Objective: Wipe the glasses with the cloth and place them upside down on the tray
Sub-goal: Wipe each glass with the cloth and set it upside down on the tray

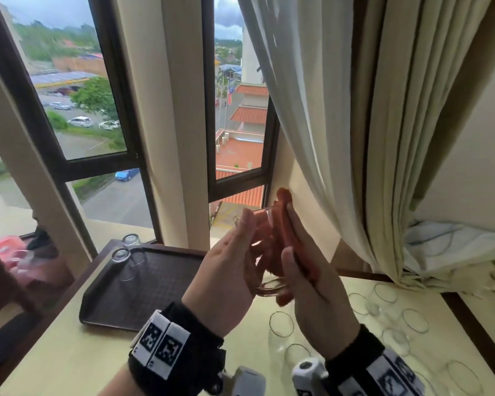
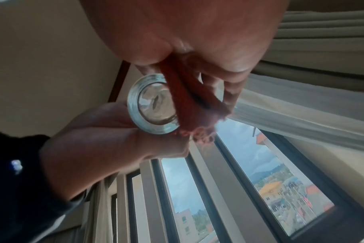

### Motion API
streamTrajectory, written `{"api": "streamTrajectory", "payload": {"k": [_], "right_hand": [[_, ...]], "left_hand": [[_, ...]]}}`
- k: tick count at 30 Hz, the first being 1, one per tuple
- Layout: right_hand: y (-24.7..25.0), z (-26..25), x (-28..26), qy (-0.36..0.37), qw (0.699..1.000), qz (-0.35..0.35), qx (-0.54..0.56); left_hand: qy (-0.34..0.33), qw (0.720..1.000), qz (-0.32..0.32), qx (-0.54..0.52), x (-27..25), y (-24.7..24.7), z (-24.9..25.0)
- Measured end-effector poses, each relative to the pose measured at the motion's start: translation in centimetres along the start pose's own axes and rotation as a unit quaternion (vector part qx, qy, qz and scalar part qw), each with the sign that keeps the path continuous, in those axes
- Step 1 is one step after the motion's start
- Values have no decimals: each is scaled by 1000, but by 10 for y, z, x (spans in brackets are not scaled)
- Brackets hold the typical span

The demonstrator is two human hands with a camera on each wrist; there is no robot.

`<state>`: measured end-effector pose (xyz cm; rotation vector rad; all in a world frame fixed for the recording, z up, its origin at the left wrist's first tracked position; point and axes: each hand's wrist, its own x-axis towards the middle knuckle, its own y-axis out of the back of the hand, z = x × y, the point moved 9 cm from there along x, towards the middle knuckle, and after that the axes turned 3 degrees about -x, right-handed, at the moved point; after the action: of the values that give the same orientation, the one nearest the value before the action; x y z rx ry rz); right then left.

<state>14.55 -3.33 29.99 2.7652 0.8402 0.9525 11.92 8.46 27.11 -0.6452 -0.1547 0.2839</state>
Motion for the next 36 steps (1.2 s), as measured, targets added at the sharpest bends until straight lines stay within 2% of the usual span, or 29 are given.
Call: {"api": "streamTrajectory", "payload": {"k": [3, 6, 8, 11, 13, 15, 16, 18, 20, 23, 25, 28, 32, 33, 36], "right_hand": [[-5, -24, 0, 69, 994, 3, -79], [-26, -34, -21, 153, 960, -42, -229], [-34, -23, -37, 170, 947, -65, -267], [-25, -7, -43, 127, 968, -39, -213], [-14, -1, -30, 59, 989, 5, -139], [-7, -1, -13, 1, 997, 30, -65], [-4, -5, -6, -4, 998, 37, -55], [-4, -21, 0, 33, 995, 31, -91], [-14, -34, -7, 89, 985, -7, -150], [-28, -29, -32, 114, 974, -55, -188], [-28, -17, -43, 112, 973, -56, -196], [-21, -1, -36, 57, 985, -30, -162], [-12, 1, 0, -12, 1000, 19, -10], [-12, -6, 6, -1, 1000, 25, -11], [-24, -27, 9, 78, 991, 8, -112]], "left_hand": [[0, 1000, -1, -18, -3, -6, 4], [9, 999, 31, -25, -1, 4, 14], [6, 999, 43, -14, 1, 11, 21], [-9, 999, 50, 11, -2, 12, 26], [-13, 999, 41, 12, -5, 6, 23], [-15, 999, 31, -2, -5, 0, 20], [-10, 999, 35, -15, -4, -1, 17], [5, 998, 49, -32, -4, 0, 10], [19, 997, 62, -39, -5, 2, 8], [41, 994, 95, -30, -3, 15, 5], [50, 992, 118, -6, 1, 26, 5], [36, 992, 116, 15, 5, 24, 12], [34, 995, 91, 23, 7, 13, 12], [35, 995, 89, 30, 8, 12, 9], [34, 995, 83, 32, 9, 11, 7]]}}
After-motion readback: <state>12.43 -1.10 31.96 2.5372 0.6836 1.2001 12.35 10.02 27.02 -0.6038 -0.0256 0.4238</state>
